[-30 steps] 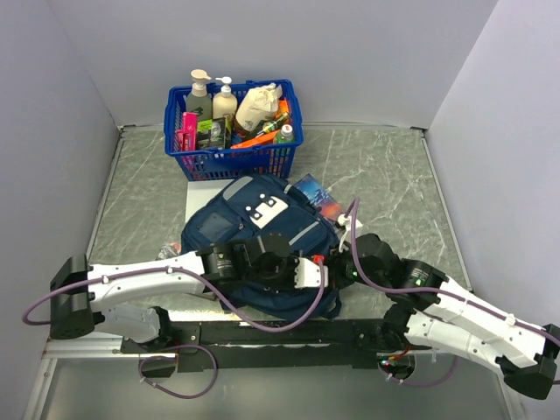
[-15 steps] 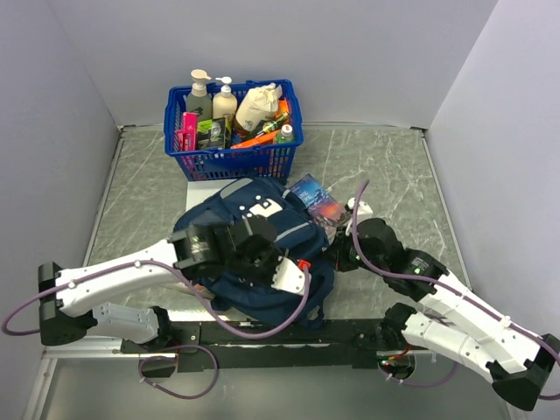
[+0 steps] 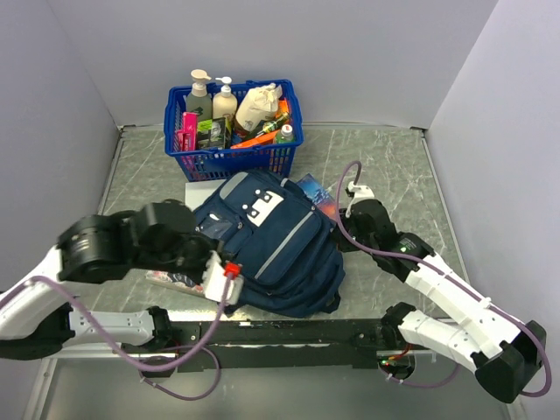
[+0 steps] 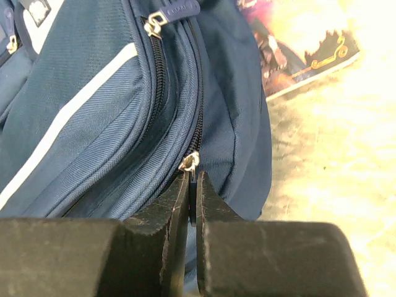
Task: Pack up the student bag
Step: Zip the student bag at the center of the board.
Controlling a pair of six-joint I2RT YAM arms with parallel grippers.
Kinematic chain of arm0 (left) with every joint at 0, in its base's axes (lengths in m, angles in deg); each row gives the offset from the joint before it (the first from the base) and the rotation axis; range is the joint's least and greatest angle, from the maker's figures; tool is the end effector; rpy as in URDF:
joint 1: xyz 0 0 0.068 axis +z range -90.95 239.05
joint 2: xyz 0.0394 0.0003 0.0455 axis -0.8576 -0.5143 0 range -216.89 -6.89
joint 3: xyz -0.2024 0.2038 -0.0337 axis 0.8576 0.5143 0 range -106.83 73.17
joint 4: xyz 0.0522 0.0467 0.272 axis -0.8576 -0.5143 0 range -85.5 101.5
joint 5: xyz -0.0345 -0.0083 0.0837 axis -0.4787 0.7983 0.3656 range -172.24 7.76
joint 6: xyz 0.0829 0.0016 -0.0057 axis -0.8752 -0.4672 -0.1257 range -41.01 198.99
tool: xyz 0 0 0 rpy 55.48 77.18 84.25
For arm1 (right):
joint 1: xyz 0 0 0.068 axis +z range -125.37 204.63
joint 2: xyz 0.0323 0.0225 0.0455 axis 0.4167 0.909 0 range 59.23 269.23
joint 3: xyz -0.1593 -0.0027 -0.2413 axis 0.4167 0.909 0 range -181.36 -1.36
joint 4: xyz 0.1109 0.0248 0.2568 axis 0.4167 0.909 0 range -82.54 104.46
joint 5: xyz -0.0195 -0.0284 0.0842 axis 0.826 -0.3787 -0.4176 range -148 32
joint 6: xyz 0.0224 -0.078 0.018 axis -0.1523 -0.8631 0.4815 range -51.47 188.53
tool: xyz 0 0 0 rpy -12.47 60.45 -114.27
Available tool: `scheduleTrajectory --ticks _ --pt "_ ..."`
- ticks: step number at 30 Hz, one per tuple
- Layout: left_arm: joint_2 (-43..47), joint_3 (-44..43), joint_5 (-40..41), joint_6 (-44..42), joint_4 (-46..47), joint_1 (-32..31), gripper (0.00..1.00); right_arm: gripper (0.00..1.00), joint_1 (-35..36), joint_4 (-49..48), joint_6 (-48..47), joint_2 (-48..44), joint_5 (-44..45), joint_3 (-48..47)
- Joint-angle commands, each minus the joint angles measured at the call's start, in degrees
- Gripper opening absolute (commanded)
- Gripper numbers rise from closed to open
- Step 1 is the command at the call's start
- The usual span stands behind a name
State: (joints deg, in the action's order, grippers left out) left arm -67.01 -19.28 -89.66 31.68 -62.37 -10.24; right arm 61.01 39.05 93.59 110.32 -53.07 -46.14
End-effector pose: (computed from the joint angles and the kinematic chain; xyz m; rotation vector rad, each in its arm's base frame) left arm 0.0556 -0.1733 0.4530 2.0026 1.1574 -0.3455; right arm 0.1887 0.1311 0.2725 -0.1767 2.2677 0.4836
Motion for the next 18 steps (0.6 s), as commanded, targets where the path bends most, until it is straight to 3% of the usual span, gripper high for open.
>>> scheduleTrajectory --ticks 1,5,6,8,9,10,15,18 --pt "0.79 -1.17 7.24 2.82 5.96 0.65 0.01 0.0 -1.14 -9.8 -2.29 -0.47 -0.26 -6.11" --pt "1.06 5.85 11.54 10.29 18.62 0.65 0.05 0.0 -0.87 -8.3 -1.59 -1.59 -4.75 -6.38" --pt "1.14 7.96 13.03 13.35 21.98 0.65 0.2 0.0 -0.87 -8.91 -0.55 -2.57 -6.23 -4.29" --pt "1.32 15.08 12.53 21.54 28.3 0.92 0.3 0.0 -0.7 -9.7 1.3 -6.07 -6.95 -0.69" --pt "1.41 19.89 11.74 23.65 31.12 0.92 0.77 0.0 -0.78 -10.23 1.83 -7.31 -7.39 0.38" --pt "1.49 22.2 12.51 29.15 34.46 1.01 0.96 0.0 -0.79 -11.11 2.27 -8.37 -8.35 1.43" --pt "-6.3 23.72 8.75 43.06 47.73 4.34 0.97 0.0 0.09 -12.61 3.77 -11.8 -11.78 3.9" --pt "-10.18 22.93 9.18 46.94 52.49 4.7 0.96 0.0 1.58 -12.35 2.98 -11.45 -12.75 2.94"
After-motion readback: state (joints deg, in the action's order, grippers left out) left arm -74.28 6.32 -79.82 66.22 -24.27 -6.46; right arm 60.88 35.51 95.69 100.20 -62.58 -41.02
